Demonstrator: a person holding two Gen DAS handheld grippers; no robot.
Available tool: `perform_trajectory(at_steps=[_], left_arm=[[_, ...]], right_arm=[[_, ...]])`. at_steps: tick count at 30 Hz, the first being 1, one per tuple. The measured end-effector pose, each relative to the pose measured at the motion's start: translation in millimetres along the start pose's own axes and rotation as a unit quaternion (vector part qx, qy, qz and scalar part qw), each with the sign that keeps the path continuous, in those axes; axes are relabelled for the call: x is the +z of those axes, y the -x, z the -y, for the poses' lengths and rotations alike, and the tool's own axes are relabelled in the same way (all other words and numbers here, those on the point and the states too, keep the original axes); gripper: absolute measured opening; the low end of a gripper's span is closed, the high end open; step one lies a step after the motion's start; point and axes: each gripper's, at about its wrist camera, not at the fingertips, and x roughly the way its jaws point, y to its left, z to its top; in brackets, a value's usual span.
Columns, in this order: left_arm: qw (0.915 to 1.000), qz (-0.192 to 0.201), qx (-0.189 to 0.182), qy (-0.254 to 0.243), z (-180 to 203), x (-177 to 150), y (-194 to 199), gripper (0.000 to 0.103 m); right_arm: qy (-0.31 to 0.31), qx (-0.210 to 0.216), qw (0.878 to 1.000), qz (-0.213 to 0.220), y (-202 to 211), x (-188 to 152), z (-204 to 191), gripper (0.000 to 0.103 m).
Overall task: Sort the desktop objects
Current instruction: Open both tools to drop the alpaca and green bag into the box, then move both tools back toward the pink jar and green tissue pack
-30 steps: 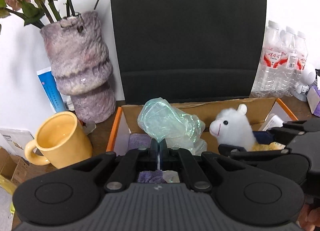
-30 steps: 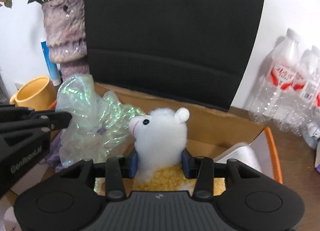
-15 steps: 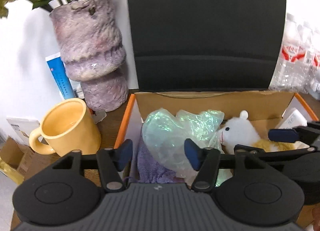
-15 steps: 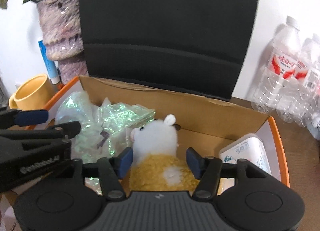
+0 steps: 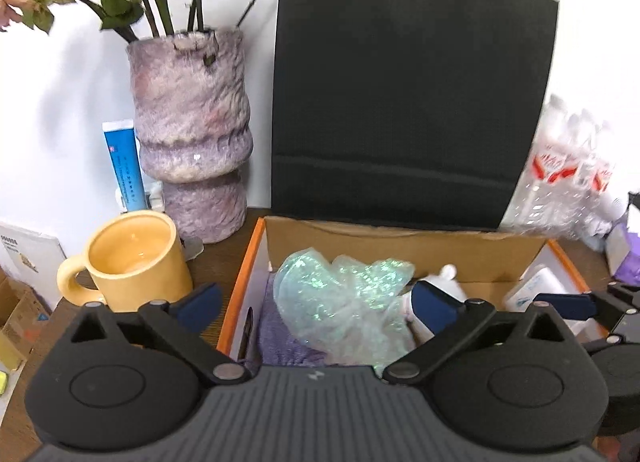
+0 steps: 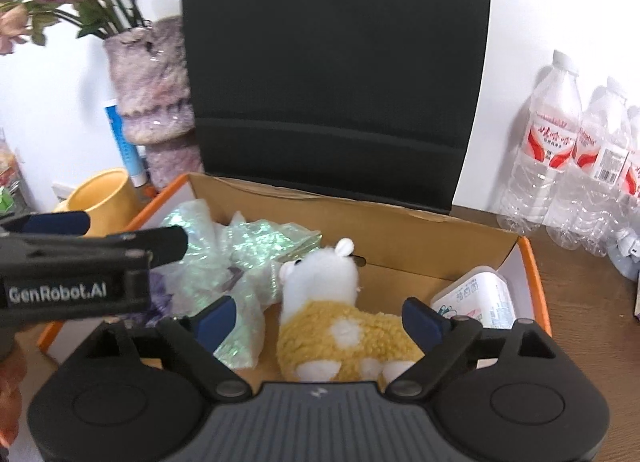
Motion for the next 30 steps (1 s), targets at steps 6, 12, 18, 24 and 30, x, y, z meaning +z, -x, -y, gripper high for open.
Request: perform_trajectory(at_steps=[6, 12, 18, 24, 30], left_arm=[[0.9997, 0.022, -0.007, 0.0, -1, 2, 26, 0.103], [0.9994, 0.031, -0.017, 0.004, -3, 0, 51, 0.103], [0.9987, 0.041, -0.03, 0.002, -7, -12, 79, 0.103], [0.9992, 0.031, -0.023, 0.007, -16, -33, 108, 0.103], [0.9992, 0.027, -0.02, 0.021, -29, -53, 140, 0.103]], right_arm=[[0.018, -0.009, 1.0, 0.017, 28, -2, -4, 0.103], [0.029, -0.012, 0.999, 0.034, 58, -7, -7, 0.103], [0.049, -0.009, 0.998, 0.036, 84, -20, -11, 0.103], [0.059, -0.014, 0.997, 0.037, 114, -39, -16, 0.103], [0.051, -0.017, 0.998, 0.031, 141, -64, -15, 0.103]])
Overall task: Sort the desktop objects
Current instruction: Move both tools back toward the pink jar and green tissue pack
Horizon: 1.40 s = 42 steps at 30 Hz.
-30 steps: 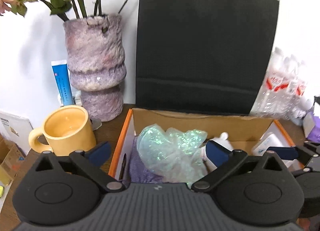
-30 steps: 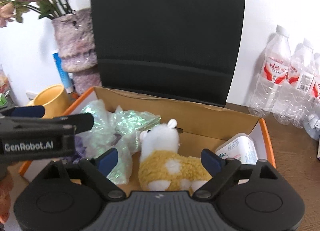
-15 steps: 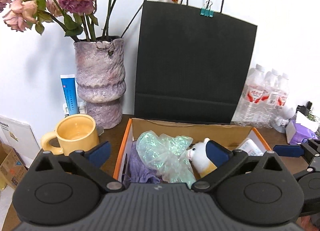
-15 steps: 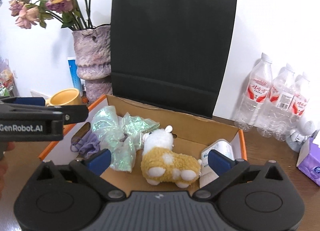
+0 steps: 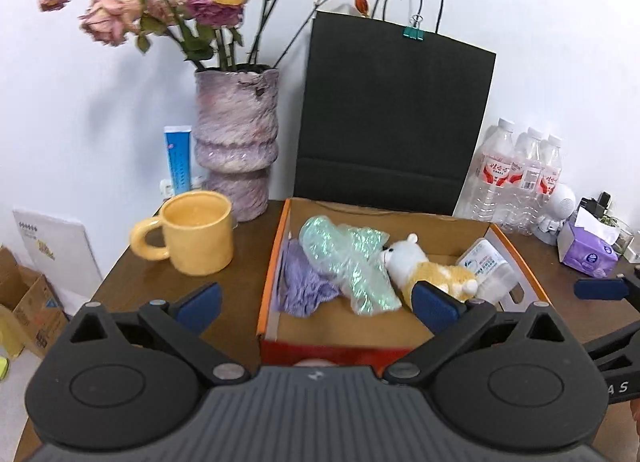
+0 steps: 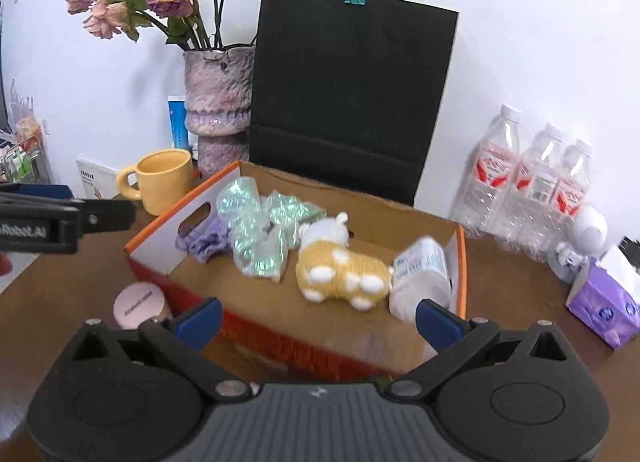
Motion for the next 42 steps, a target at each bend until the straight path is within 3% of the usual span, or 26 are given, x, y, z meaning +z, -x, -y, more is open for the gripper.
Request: perform_trajectory(at_steps=[5, 13, 19, 28, 42], left_arm=[[0.9998, 0.01, -0.003, 0.015, -9, -16, 29, 0.103], [0.9989, 0.039, 0.022, -0.01, -7, -59, 73, 0.103], [0.9994, 0.025, 0.019, -0.015, -9, -84, 86, 0.103], [0.9991, 0.019, 0.024, -0.03, -13, -100, 77, 0.103], [0.9991, -0.016, 0.032, -0.023, -25, -104, 40, 0.103]], right_arm=[[-0.024, 0.02, 1.0, -0.005, 25, -18, 7, 0.103], [-0.036, 0.026, 0.999, 0.011, 62, -59, 8, 0.103], [-0.031, 0.022, 0.999, 0.005, 68, -92, -3, 0.103], [-0.047, 0.014, 0.999, -0.004, 61, -115, -12, 0.103], [-0.056, 0.009, 0.998, -0.018, 28, -120, -22, 0.103]])
